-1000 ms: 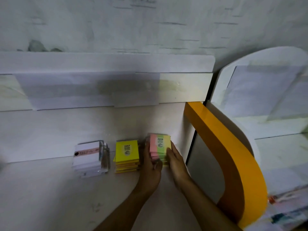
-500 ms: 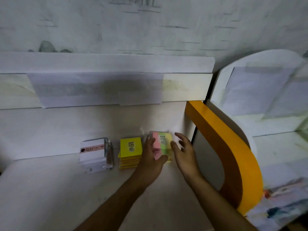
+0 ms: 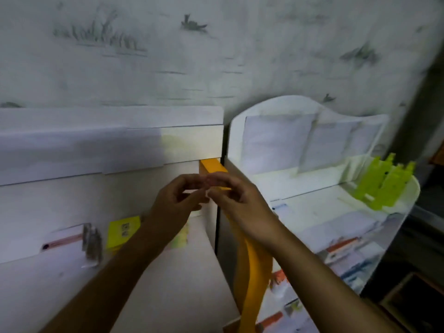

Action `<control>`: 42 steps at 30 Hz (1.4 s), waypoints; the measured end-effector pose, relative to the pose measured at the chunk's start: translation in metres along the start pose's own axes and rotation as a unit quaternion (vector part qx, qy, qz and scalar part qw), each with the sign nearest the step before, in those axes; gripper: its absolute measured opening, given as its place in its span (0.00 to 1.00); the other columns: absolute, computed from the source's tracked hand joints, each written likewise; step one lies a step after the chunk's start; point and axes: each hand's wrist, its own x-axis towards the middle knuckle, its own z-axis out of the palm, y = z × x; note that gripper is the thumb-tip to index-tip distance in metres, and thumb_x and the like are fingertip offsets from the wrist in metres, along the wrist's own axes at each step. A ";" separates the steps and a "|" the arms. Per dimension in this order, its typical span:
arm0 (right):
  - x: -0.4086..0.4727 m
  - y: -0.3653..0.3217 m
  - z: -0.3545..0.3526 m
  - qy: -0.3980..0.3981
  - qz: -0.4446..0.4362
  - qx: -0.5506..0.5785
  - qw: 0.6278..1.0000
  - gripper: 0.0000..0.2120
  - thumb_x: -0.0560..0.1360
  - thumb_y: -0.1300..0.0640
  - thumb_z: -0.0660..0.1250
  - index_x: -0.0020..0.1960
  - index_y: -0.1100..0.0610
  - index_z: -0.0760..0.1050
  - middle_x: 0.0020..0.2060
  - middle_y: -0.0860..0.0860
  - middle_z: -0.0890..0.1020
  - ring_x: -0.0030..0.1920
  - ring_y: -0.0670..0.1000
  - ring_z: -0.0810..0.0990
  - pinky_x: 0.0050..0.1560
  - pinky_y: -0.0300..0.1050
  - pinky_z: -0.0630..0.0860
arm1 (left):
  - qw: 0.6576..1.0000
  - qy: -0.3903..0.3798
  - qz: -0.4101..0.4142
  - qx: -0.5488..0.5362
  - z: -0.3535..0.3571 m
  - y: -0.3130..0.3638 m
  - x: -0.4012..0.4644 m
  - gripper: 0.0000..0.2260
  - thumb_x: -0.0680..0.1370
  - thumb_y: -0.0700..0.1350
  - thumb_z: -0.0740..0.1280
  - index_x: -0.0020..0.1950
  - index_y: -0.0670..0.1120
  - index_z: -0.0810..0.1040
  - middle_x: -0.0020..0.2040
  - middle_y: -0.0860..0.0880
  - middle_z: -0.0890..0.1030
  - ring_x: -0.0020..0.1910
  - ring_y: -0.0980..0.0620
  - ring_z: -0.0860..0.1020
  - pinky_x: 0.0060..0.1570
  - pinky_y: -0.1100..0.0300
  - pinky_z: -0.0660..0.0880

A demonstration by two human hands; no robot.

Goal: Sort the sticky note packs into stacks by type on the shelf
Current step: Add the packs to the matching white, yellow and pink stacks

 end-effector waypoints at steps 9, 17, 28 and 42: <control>-0.044 0.068 -0.188 0.090 0.057 0.027 0.994 0.11 0.77 0.60 0.67 0.53 0.45 0.79 0.50 0.46 0.84 0.49 0.46 0.84 0.51 0.45 0.77 | 0.999 -0.043 0.024 -0.013 0.176 0.032 0.005 0.11 0.78 0.33 0.62 0.53 0.47 0.77 0.52 0.47 0.83 0.47 0.51 0.83 0.47 0.59 0.80; -0.063 0.175 -0.256 0.061 0.168 -0.015 0.984 0.08 0.78 0.56 0.64 0.55 0.46 0.78 0.51 0.47 0.84 0.48 0.47 0.84 0.59 0.52 0.78 | 0.988 -0.078 -0.119 0.065 0.283 -0.060 -0.007 0.11 0.79 0.39 0.64 0.50 0.56 0.77 0.52 0.57 0.82 0.50 0.57 0.81 0.49 0.61 0.78; 0.014 0.273 -0.241 -0.019 0.226 -0.095 0.969 0.11 0.76 0.55 0.66 0.57 0.49 0.80 0.54 0.48 0.82 0.54 0.47 0.80 0.57 0.43 0.76 | 0.972 0.057 -0.202 0.102 0.309 -0.158 0.044 0.11 0.78 0.39 0.64 0.58 0.52 0.76 0.58 0.55 0.77 0.57 0.56 0.75 0.55 0.63 0.73; 0.100 0.356 -0.227 -0.051 0.254 -0.260 0.930 0.36 0.67 0.38 0.73 0.65 0.60 0.72 0.62 0.57 0.78 0.62 0.56 0.76 0.62 0.47 0.70 | 0.886 0.118 -0.225 0.387 0.294 -0.211 0.066 0.26 0.66 0.58 0.72 0.63 0.56 0.72 0.61 0.55 0.74 0.59 0.52 0.74 0.58 0.58 0.73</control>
